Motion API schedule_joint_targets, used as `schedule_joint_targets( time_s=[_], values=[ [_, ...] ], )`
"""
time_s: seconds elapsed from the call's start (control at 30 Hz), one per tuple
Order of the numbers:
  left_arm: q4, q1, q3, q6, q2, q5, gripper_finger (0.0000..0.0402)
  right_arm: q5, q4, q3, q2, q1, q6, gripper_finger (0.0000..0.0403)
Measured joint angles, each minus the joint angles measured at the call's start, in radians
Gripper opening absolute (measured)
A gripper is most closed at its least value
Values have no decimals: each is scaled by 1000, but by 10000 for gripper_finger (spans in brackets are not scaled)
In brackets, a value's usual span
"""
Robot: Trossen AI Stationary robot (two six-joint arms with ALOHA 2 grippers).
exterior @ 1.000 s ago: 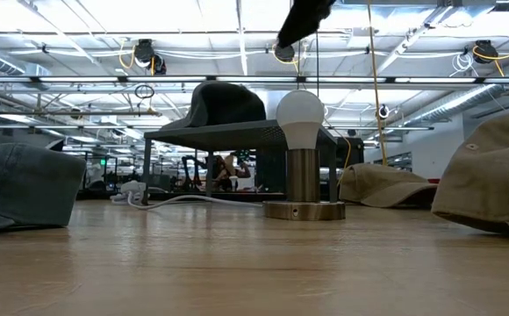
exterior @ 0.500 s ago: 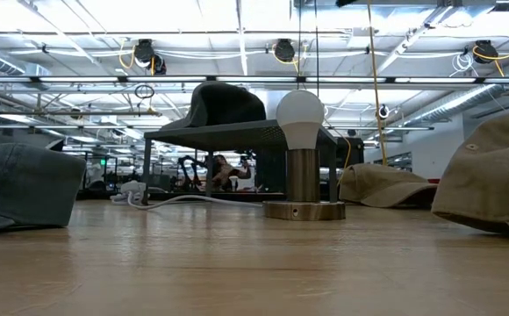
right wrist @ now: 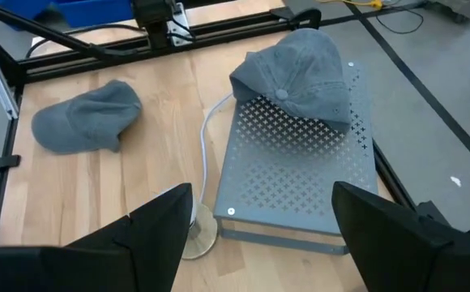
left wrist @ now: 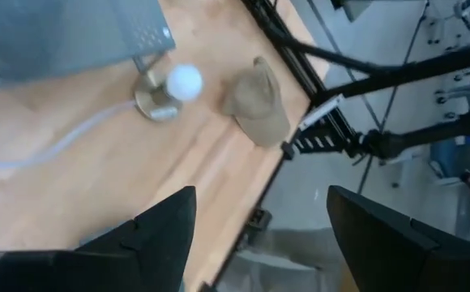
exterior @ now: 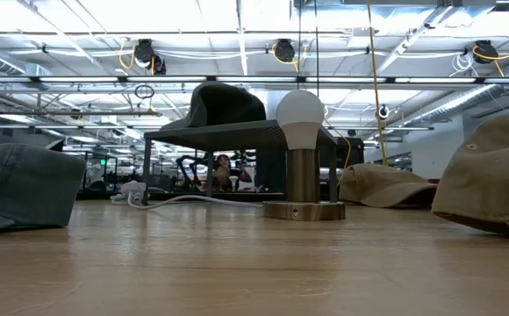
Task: Pick & Place hat
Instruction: Stack the gray cap on top of the gray cap on the shelf
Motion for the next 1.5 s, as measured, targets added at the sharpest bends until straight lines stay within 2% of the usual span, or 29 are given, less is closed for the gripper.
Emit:
schedule_joint_targets(
  time_s=[0.27,0.6,0.9,1.07,1.3,1.5],
  values=[
    [0,-151,-117,-270,6,-51,256,0,-4,0,10,0,-12,293],
    [0,-316,-343,-574,8,-58,263,0,14,0,10,1,-35,293],
    [15,-442,-597,-763,8,-143,248,0,40,0,10,1,-35,293],
    [132,-495,-756,-832,8,-160,248,0,39,0,10,1,-35,293],
    [298,-558,-953,-995,8,-176,266,0,39,0,10,1,-35,293],
    [406,-616,-1081,-1131,8,-177,279,1,38,0,12,1,-35,293]
  ],
)
